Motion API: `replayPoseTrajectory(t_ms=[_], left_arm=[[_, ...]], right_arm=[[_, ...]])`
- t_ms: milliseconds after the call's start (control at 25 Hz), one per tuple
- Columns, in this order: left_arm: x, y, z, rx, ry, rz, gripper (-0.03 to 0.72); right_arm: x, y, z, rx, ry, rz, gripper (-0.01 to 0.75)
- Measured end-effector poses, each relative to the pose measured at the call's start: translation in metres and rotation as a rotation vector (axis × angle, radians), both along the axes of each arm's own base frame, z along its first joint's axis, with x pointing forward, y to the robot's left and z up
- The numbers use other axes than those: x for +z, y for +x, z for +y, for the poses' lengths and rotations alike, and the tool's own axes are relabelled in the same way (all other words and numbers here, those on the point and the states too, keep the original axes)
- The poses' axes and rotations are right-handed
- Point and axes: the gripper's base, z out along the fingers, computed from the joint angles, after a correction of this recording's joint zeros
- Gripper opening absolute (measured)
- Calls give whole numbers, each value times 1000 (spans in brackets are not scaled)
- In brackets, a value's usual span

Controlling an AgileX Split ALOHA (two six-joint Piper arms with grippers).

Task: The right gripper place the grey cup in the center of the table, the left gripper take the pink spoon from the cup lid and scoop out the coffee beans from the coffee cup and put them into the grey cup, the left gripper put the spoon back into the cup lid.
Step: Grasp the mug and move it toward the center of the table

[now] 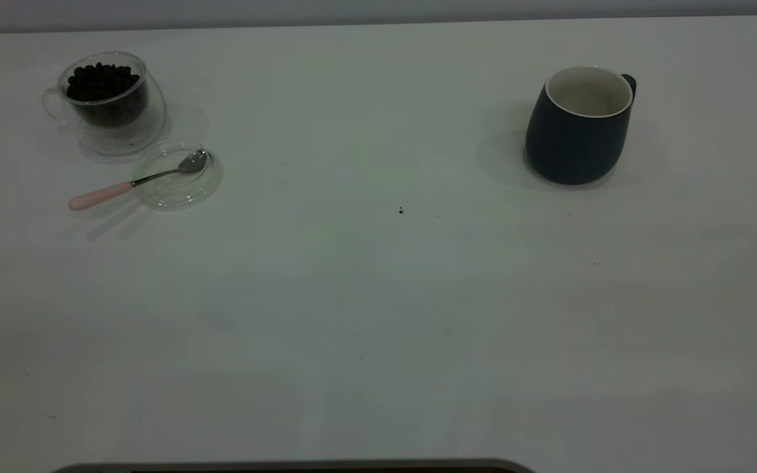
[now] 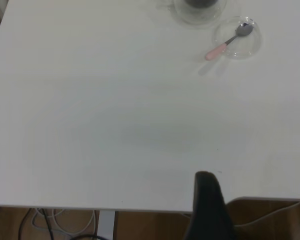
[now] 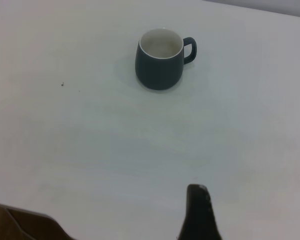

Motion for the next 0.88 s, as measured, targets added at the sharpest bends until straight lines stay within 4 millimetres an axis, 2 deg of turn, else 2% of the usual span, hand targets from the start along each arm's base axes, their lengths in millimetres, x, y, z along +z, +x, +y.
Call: replayPoseTrajectory(t_ms=[400,560,680,760,880], left_arm=[[0,0,0,-1,1,0,568],[0,0,0,-1,1,0,568],[0,0,0,-1,1,0,568],[0,0,0,-1,1,0,568],[0,0,0,-1,1,0,568]], right_arm=[[0,0,0,-2,0,-2,585],[9,8,-3,-28,-30,20,605],[22,32,-7,-73,-60,121,660],[31,57,-9,-97,-90,185,711],[42,105,-10,-104,-150,269,746]])
